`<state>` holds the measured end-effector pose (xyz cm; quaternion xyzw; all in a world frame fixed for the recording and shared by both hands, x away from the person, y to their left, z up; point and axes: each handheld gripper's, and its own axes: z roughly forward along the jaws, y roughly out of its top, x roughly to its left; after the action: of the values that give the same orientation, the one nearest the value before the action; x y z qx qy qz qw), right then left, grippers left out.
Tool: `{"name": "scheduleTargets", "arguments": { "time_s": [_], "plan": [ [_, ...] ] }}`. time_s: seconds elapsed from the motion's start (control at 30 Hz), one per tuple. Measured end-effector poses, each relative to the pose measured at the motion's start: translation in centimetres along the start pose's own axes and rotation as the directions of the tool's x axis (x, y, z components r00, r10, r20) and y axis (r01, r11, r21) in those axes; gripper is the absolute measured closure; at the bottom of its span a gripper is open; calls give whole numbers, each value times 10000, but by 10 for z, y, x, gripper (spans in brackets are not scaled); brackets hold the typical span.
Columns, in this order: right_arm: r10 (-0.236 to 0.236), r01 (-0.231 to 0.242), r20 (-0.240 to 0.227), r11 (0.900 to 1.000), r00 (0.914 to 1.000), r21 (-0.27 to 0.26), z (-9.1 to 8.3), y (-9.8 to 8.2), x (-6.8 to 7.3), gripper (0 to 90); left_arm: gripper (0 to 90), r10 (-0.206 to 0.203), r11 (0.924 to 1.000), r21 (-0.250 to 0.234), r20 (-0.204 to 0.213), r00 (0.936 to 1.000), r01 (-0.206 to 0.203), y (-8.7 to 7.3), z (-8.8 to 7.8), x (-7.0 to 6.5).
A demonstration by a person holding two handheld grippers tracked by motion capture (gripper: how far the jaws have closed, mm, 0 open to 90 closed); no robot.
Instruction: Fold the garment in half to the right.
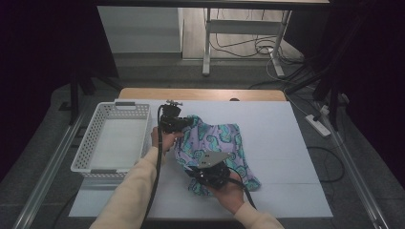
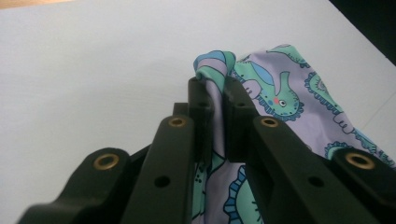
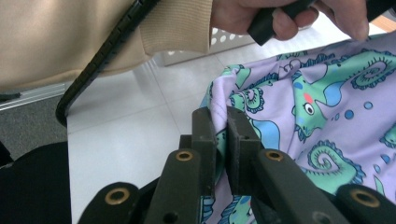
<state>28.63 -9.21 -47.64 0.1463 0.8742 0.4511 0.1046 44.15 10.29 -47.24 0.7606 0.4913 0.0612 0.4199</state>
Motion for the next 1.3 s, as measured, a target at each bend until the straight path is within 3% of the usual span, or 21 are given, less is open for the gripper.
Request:
{"name": "scheduleTargets", "arguments": {
  "time_s": [1.3],
  "plan": [
    [956, -967, 716, 9953, 9928, 116, -48, -38, -14, 831, 830, 369, 9993, 14, 404, 9985, -369, 10, 24, -29]
  ]
}}
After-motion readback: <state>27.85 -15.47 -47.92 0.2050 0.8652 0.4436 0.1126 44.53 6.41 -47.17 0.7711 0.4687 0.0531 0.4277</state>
